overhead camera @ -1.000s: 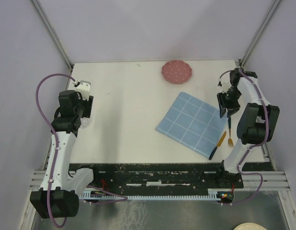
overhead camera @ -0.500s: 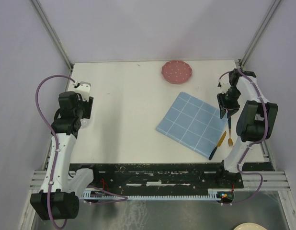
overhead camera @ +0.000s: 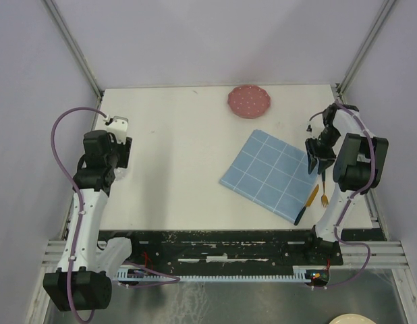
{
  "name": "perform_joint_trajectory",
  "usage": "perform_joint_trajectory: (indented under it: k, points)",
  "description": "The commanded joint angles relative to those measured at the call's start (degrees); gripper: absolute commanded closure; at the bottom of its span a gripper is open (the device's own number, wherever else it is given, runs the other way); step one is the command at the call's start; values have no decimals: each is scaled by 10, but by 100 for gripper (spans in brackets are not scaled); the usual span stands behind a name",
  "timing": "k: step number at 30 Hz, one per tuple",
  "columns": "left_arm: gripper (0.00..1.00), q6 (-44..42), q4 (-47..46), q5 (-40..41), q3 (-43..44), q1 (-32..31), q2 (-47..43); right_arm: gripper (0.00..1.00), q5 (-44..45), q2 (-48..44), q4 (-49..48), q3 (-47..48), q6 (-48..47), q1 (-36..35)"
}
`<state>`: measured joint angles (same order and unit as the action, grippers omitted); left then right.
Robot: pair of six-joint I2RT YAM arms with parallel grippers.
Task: Set the dinner table for one person
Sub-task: Move the napkin to the center of the board.
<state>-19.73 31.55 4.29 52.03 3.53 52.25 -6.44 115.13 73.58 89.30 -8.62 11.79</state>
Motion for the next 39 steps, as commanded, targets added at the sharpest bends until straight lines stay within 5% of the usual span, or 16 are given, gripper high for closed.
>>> perform_joint_trajectory:
  k: [1,39]
  points:
    - [38,-14,-30,-15,-14,1,-25,52,0,-1,7,2,10,11]
    - [38,-38,11,-13,52,1,-3,53,-5,115,-72,-11,30,21]
